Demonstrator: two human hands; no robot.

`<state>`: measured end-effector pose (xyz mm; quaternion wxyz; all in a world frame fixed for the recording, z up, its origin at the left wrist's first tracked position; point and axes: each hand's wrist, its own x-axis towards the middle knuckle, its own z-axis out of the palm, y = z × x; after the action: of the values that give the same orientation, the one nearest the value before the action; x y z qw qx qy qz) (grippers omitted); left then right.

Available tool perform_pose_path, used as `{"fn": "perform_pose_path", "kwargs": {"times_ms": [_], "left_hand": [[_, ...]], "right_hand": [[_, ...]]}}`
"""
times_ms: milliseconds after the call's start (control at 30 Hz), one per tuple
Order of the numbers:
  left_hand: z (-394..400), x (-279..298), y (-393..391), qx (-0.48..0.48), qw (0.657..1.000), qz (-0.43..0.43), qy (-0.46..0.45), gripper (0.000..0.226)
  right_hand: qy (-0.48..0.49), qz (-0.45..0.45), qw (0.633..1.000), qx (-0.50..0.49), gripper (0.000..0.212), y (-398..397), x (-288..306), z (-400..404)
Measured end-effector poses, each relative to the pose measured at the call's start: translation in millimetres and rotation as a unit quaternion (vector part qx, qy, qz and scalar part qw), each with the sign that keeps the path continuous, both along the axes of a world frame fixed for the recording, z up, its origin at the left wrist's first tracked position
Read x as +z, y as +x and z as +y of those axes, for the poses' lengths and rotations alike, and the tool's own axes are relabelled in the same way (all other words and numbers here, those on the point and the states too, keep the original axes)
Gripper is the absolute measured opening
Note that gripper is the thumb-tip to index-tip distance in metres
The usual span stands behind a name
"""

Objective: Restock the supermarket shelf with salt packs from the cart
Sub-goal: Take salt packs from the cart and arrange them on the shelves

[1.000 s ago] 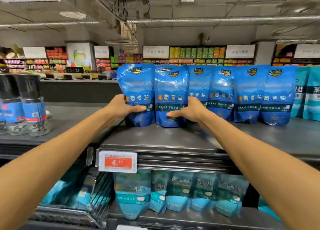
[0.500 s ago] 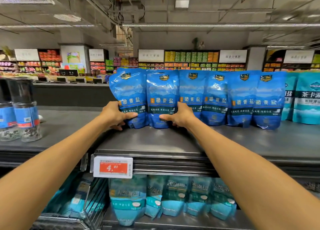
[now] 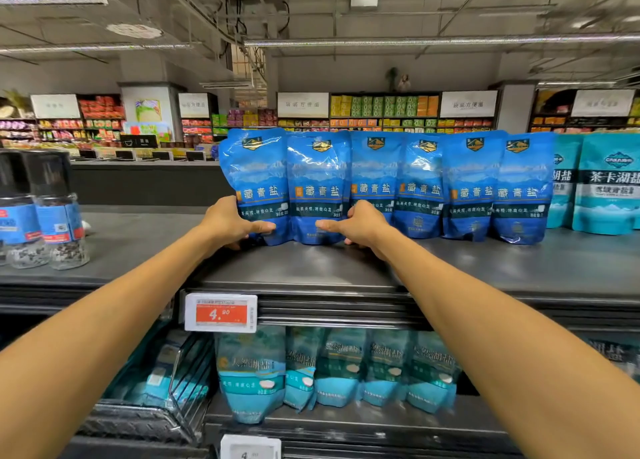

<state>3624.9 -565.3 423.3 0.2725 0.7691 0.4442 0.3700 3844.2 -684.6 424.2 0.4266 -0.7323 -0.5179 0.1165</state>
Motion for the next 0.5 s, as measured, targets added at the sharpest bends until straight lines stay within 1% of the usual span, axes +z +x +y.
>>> {"fn": "perform_pose_path", "kwargs": {"times_ms": [100,133,200,233,333,400,500], "left_hand": [[-6.7,-1.9,-0.1,0.016,1.000,-0.006,0.019,0.067],[-9.3,-2.3,-1.2,0.025,0.999,-0.007,0.034,0.069],[-15.2,-3.0,-3.5,0.046,0.997,-0.001,0.061,0.072],[-18.2,-3.0,-5.0,0.060,0.996,0.000,0.067,0.075],[-31.1,-1.6,-9.8,0.113,0.989,-0.013,0.096,0.077],[-45.4,-0.6,-12.4,0.131,0.981,-0.045,0.134,0.064],[-76.9,-2.1,-11.3,0.105,0.973,-0.120,0.164,0.035]], "right_hand": [[-0.011,0.001,1.000,0.008,0.056,4.3,-0.2,-6.6],[-0.016,-0.004,1.000,0.014,0.058,5.5,0.2,-9.3],[-0.018,-0.012,1.000,0.014,0.079,9.1,1.3,-16.8],[-0.016,-0.015,1.000,0.009,0.084,11.4,1.7,-21.3],[-0.007,-0.028,1.000,-0.001,0.084,18.7,1.5,-39.1],[0.013,-0.027,1.000,-0.006,0.072,24.1,0.3,-54.4],[0.090,0.048,0.995,0.018,0.048,30.4,-2.6,-89.9]]}}
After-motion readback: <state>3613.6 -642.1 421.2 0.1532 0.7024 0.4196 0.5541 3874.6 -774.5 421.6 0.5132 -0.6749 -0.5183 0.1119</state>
